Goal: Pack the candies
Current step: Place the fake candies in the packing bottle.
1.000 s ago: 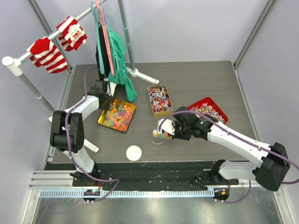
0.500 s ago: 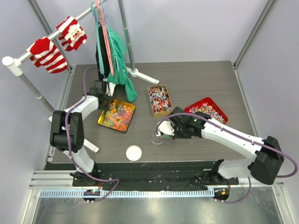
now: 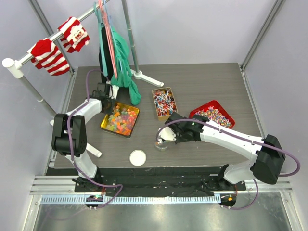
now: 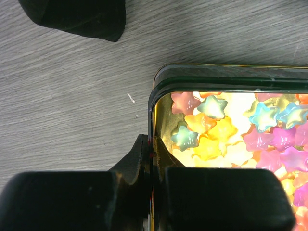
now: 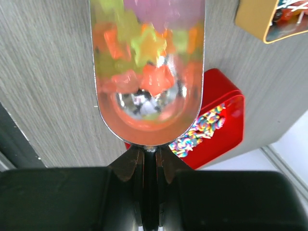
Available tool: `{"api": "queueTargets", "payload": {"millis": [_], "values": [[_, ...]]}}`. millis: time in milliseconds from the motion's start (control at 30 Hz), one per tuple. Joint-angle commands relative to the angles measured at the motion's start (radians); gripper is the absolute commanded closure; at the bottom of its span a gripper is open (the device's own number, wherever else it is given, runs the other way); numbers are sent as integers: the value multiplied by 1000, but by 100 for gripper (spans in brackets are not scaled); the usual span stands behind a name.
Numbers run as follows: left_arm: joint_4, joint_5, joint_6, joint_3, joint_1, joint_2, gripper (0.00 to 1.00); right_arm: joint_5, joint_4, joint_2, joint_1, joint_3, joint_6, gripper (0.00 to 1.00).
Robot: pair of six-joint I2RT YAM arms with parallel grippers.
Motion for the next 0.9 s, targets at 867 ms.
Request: {"api": "queueTargets", "payload": {"millis": [867], "values": [[50,33,18,11,11,-5,100,149,31,42,46,200,-99,99]]}}
